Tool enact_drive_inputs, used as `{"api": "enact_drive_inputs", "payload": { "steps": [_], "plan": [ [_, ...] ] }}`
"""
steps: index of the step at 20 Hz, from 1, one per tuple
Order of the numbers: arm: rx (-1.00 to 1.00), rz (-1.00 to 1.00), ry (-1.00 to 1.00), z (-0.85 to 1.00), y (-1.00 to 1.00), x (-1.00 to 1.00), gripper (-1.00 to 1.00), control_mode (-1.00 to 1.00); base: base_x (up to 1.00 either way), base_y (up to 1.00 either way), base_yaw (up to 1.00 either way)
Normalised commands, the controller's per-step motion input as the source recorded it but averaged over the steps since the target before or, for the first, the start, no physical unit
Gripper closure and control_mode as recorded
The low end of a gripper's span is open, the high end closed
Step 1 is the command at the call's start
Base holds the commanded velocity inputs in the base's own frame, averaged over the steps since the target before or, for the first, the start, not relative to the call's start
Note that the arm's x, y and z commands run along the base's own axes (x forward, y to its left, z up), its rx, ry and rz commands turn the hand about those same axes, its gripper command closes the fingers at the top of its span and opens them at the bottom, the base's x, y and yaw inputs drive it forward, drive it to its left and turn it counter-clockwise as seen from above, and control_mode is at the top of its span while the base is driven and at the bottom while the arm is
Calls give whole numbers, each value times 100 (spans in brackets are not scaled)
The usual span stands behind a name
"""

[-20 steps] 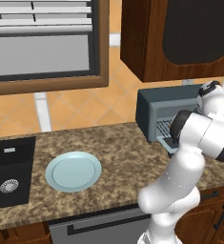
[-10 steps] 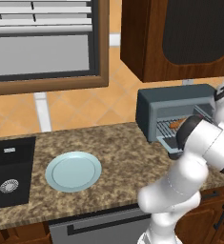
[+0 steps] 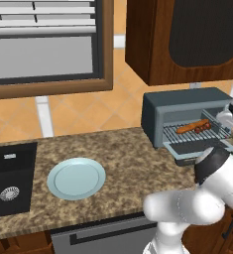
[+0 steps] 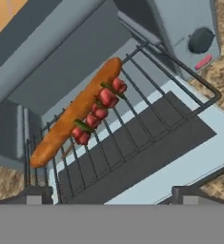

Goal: Pick up the kebab skewer and baguette bread, and place them inside the toaster oven. Close the toaster oven door and start by setting the timer.

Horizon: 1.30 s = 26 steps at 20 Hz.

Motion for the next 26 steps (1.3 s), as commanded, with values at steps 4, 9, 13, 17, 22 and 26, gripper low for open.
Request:
{"api": "enact_drive_inputs", "payload": {
  "steps": [4,9,13,17,22,26],
  "plan": [
    [-18,42,-19,0,34,-28,-100,-100,0,0,0],
    [-14,30,-23,-2,-2,-8,-100,-100,0,0,0],
    [-6,12,-17,-1,-9,1,-100,-100,0,0,0],
    [-1,6,-11,0,-2,13,-100,-100,0,0,0],
    [0,0,-1,0,-3,14,-100,-100,0,0,0],
    [0,0,0,-1,0,8,-100,-100,0,0,0]
  ]
}}
